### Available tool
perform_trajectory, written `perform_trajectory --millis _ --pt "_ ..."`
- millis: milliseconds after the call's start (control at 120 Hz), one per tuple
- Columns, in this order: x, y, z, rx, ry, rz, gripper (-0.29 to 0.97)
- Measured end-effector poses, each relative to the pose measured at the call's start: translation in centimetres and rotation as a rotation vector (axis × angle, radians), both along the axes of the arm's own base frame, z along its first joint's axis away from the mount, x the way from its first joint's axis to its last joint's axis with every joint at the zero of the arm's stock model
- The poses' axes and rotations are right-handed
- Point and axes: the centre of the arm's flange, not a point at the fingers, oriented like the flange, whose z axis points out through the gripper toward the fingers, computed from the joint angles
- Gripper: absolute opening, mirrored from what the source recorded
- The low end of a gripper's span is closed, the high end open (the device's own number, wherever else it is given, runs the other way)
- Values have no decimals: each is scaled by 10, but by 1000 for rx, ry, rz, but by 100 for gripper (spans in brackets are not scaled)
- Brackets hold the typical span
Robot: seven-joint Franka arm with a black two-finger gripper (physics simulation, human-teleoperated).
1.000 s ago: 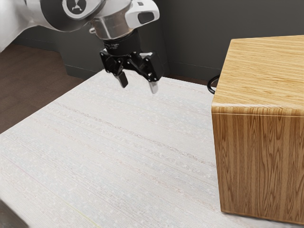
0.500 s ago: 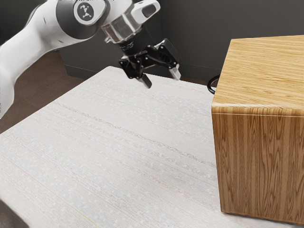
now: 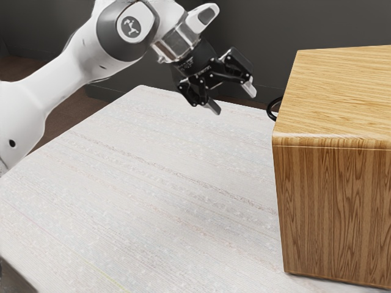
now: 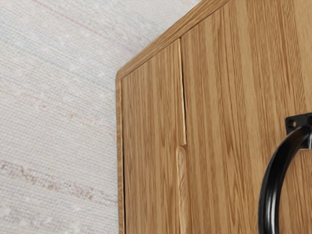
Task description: Pull the drawer handle with one arm to open the drawer
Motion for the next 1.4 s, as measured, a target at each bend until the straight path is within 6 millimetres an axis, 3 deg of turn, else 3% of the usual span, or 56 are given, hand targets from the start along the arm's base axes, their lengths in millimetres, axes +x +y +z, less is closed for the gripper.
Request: perform_trajectory --millis 300,817,1400 --pt "11 -7 -9 -19 -7 10 68" --pt "13 -26 -14 -39 2 -3 68" --pt "17 -34 -29 -38 30 -9 65"
